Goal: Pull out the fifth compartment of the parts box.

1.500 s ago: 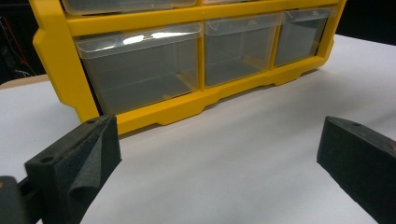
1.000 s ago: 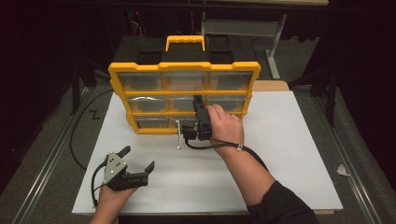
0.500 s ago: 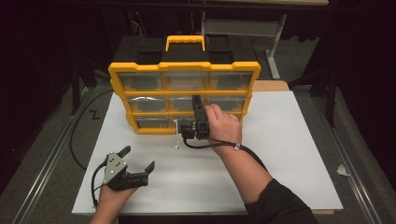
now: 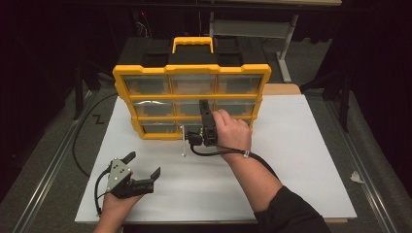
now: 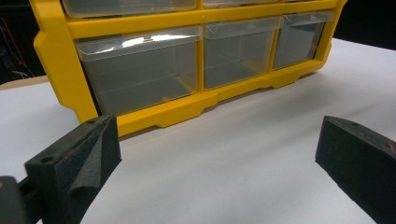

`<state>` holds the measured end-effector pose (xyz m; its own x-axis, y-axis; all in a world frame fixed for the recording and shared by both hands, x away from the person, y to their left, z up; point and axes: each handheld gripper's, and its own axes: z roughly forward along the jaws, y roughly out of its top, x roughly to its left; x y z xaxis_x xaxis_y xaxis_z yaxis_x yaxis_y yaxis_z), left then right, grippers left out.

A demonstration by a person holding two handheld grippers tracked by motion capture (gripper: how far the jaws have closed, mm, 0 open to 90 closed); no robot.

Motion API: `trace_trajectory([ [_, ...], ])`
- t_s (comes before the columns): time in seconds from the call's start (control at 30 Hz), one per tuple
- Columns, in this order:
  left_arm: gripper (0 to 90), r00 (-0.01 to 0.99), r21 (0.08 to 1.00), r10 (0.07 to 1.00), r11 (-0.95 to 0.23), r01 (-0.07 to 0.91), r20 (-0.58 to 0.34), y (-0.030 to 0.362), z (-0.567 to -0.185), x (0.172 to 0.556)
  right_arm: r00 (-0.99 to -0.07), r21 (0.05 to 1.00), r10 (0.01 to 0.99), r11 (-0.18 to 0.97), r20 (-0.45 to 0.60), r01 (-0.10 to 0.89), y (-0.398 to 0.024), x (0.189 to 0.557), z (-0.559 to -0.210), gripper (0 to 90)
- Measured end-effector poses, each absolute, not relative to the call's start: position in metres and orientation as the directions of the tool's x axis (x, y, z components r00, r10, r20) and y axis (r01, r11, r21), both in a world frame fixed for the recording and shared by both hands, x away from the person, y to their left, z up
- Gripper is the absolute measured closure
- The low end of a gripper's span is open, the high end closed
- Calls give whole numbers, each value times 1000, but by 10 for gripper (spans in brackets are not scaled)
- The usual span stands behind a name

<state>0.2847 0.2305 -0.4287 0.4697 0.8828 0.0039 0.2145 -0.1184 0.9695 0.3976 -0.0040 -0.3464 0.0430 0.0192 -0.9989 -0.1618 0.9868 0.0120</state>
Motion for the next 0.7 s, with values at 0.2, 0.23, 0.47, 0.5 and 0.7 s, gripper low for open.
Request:
trace_trajectory([
  [0.2, 7, 470, 970, 883, -117, 214, 3, 231, -429, 285, 38, 18, 25, 987, -999, -162, -5, 394, -347, 831],
  [0.23, 7, 470, 970, 883, -116, 214, 2, 231, -429, 285, 40, 17, 24, 986, -999, -166, -6, 394, -347, 831],
  [0.47, 7, 471, 970, 882, -116, 214, 2, 230, -429, 285, 38, 12, 19, 985, -999, -174, -7, 384, -346, 830],
  [0.5, 7, 471, 970, 882, -116, 214, 2, 230, -429, 285, 34, 20, 26, 984, -999, -175, -7, 383, -346, 829],
  [0.7, 7, 470, 970, 882, -116, 213, 2, 230, -428, 285, 13, 29, 32, 984, -999, -174, -8, 383, -343, 814],
])
